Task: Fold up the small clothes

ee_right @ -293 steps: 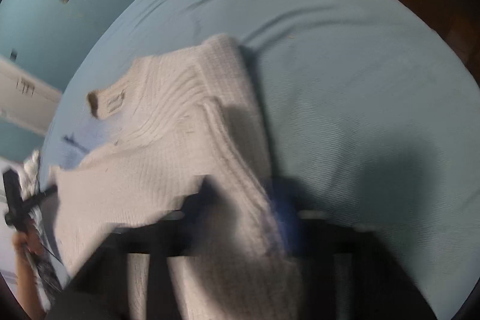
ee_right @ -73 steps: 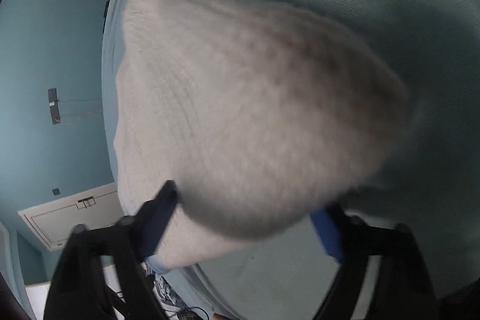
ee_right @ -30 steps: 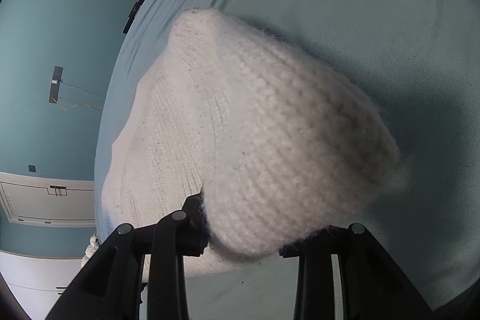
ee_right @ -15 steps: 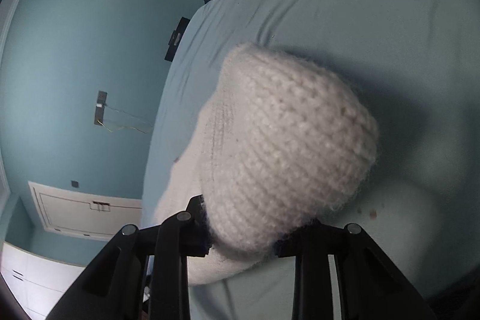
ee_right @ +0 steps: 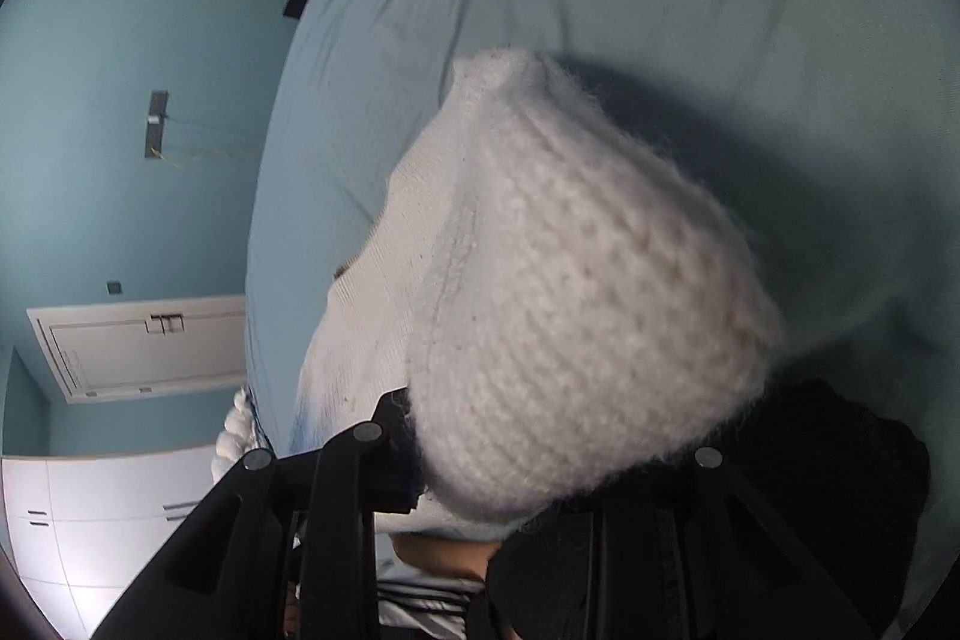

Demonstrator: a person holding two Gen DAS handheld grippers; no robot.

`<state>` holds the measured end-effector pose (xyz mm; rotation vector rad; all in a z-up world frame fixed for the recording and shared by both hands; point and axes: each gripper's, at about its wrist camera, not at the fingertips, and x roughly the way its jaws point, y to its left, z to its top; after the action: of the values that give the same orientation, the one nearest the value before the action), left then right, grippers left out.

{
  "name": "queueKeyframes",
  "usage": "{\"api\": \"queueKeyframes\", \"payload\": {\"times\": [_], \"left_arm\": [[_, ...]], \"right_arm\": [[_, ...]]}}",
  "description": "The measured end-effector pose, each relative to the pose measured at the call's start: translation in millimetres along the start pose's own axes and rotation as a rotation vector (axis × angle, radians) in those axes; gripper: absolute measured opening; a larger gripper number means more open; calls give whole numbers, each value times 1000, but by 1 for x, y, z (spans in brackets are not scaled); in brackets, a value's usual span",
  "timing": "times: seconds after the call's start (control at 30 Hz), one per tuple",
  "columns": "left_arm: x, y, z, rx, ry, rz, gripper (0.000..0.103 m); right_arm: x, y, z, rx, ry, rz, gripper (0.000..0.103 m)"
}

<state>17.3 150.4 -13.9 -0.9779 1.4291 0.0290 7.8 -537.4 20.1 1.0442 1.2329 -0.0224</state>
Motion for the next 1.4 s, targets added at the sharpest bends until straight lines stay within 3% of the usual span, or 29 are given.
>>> {"api": "queueKeyframes", "payload": {"times": [0.1,0.23,0.37,0.43,0.57,0.63,0.67,0.7,0.73,0.77,0.8,0.83,0.87,0.9,0.97,1.03,1.13,1.2,1.3,1.37,1.4], "left_arm": [[2,-2,12,-98,49,-50,24],[1,-23,51,-175,50,-134,24],[22,-53,104,-346,40,-208,25],[39,-73,131,-377,15,-205,27],[79,-113,182,-364,-61,-233,28],[95,-136,210,-250,-139,-350,28],[99,-142,218,-198,-145,-360,29],[102,-147,226,-152,-139,-329,33],[103,-146,228,-156,-131,-293,38],[100,-144,226,-162,-124,-315,53],[94,-144,224,-124,-119,-344,81],[88,-146,223,-71,-125,-346,89],[74,-148,217,18,-166,-320,101],[61,-147,211,88,-221,-256,103],[45,-150,201,198,-275,-95,103],[31,-153,188,320,-310,101,103],[17,-157,162,408,-405,330,103],[21,-159,148,443,-415,385,103],[48,-166,133,546,-335,338,103],[68,-174,126,627,-320,318,103],[80,-179,124,675,-328,352,103]], "right_arm": [[7,11,14,-70,37,-56,23],[18,15,43,16,136,-6,24],[41,35,103,62,244,25,27],[60,38,137,137,284,53,35],[105,46,202,195,243,86,46],[124,48,226,173,183,110,52],[134,46,238,159,144,90,58],[140,41,242,149,119,55,67],[147,36,245,151,99,41,67],[148,30,244,163,91,64,67],[144,28,243,160,77,99,67],[139,27,241,135,65,130,67],[125,23,236,77,44,159,67],[115,23,233,24,14,147,67],[96,25,226,-100,-78,4,76],[84,24,216,-192,-145,-109,77],[83,23,201,-270,-150,-104,77],[96,26,194,-318,-134,-140,77],[128,36,205,-339,-102,-202,77],[150,28,202,-315,-69,-201,68],[159,25,199,-304,-61,-203,58]]}}
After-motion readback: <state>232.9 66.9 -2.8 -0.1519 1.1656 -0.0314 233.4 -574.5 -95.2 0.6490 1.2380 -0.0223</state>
